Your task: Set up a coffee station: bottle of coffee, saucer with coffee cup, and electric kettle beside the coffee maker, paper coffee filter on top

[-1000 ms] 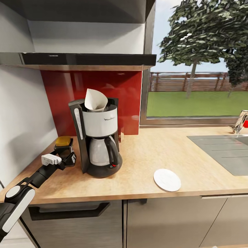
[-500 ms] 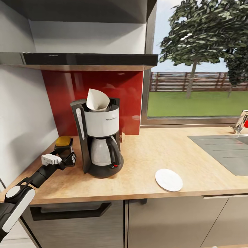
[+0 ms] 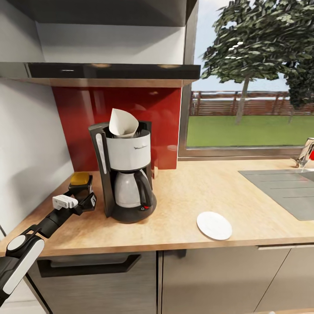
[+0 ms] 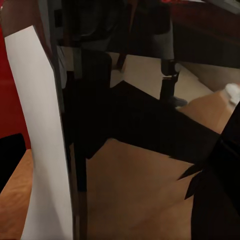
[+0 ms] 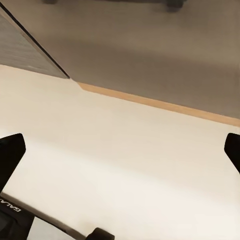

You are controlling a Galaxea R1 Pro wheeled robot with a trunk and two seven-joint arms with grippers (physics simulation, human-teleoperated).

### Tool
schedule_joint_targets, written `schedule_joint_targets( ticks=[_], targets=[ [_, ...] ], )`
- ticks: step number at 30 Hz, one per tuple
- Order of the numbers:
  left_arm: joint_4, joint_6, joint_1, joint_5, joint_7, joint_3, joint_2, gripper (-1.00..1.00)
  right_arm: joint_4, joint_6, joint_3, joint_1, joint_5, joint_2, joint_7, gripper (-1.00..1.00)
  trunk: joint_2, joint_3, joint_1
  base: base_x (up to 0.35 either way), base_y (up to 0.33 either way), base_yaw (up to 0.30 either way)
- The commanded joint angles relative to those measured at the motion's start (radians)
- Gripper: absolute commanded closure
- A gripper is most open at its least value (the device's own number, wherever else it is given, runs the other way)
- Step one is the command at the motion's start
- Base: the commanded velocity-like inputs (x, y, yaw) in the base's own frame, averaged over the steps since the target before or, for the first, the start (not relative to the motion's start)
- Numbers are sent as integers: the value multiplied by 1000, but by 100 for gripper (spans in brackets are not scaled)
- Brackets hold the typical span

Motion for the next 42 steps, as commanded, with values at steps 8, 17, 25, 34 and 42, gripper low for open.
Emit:
schedule_joint_targets(
  ticks=[8, 17, 25, 34, 42],
  targets=[
    [1, -2, -1, 8, -2, -2, 1, 100, 0, -6, 8, -2, -10, -1, 1, -100, -36, -17, 19, 0, 0, 0],
    [1, -2, -1, 8, -1, -2, 1, 100, 0, -6, 8, -2, -10, -2, 1, -100, -64, -29, 34, 0, 0, 0],
    [1, -2, -1, 9, -2, -2, 1, 100, 0, -6, 8, -2, -10, -2, 1, -100, -92, -42, 50, 0, 0, 0],
    [1, -2, -1, 8, -1, -2, 1, 100, 0, -6, 8, -2, -10, -2, 1, -100, -127, -57, 69, 0, 0, 0],
    [1, -2, -1, 9, -1, -2, 1, 100, 0, -6, 8, -2, -10, -2, 1, -100, -141, -64, 77, 0, 0, 0]
  ],
)
